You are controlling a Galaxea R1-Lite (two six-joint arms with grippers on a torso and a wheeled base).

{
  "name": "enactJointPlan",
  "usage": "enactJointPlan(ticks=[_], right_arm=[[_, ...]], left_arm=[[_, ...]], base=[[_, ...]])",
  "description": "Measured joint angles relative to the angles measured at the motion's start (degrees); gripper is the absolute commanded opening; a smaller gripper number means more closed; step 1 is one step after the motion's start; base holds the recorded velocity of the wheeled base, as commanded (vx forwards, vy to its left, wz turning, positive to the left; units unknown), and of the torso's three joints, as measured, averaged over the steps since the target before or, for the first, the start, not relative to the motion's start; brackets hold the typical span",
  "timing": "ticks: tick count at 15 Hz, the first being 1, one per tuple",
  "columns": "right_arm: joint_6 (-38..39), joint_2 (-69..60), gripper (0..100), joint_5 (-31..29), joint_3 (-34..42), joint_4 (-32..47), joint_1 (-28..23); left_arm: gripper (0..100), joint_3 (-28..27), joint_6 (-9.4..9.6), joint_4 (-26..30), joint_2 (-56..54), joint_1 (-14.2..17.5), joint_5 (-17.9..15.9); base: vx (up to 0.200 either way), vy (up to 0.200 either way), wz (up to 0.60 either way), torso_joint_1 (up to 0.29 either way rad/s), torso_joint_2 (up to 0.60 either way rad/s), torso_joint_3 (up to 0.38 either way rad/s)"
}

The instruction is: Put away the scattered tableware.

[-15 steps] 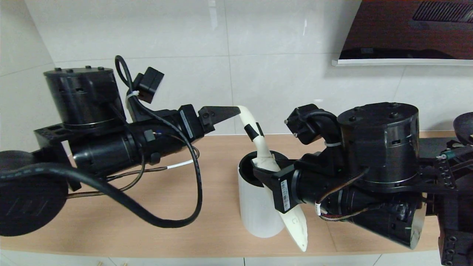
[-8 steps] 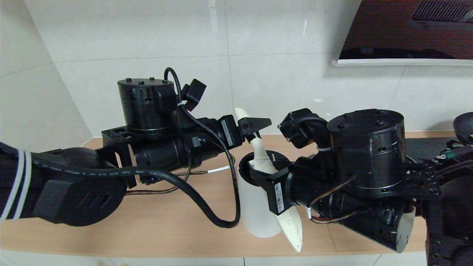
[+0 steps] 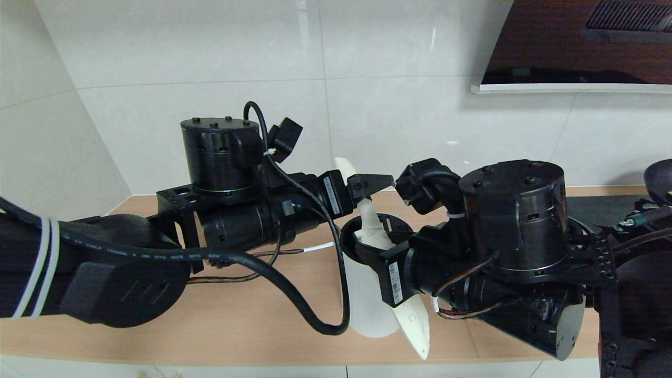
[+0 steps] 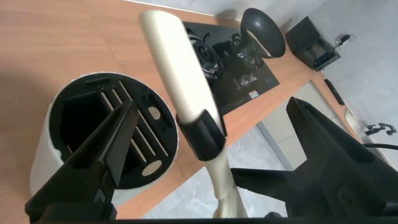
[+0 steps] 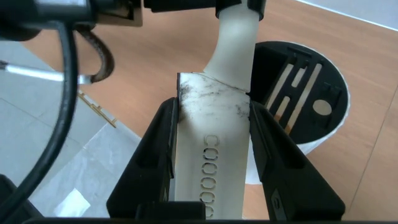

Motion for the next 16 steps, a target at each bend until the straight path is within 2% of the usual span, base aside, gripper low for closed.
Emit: enactJointPlan(ticks=[2,4,6,13,14,16], right_arm=[[0.0,0.0,0,0.0,0.0,0.0,0.0],[0.0,0.0,0,0.0,0.0,0.0,0.0],[0.1,0.1,0,0.1,0.1,0.3,-0.1],[0.0,0.1,0,-0.1,-0.1,-1.5,-0.2],[0.0,0.1,100,-0.4,0.0,-1.5,-0.2],[0.1,0.1,100,-0.9,-0.1,-1.9,-0.2]], left_arm=[[0,0.0,1.29,0.0,0.2,0.1,0.8],[0,0.2,3.39,0.0,0.7,0.0,1.1],[0,0.6,4.40,-0.5,0.8,0.0,1.1],[0,0.9,4.46,-0.2,-0.1,0.1,1.4],[0,0.9,4.38,-0.2,-0.3,0.0,1.4],[0,0.9,4.30,-0.3,-0.4,0.0,1.3]], base=[[0.000,0.000,0.00,0.000,0.00,0.000],[0.000,0.000,0.00,0.000,0.00,0.000],[0.000,0.000,0.00,0.000,0.00,0.000],[0.000,0.000,0.00,0.000,0.00,0.000],[0.000,0.000,0.00,0.000,0.00,0.000],[0.000,0.000,0.00,0.000,0.00,0.000]])
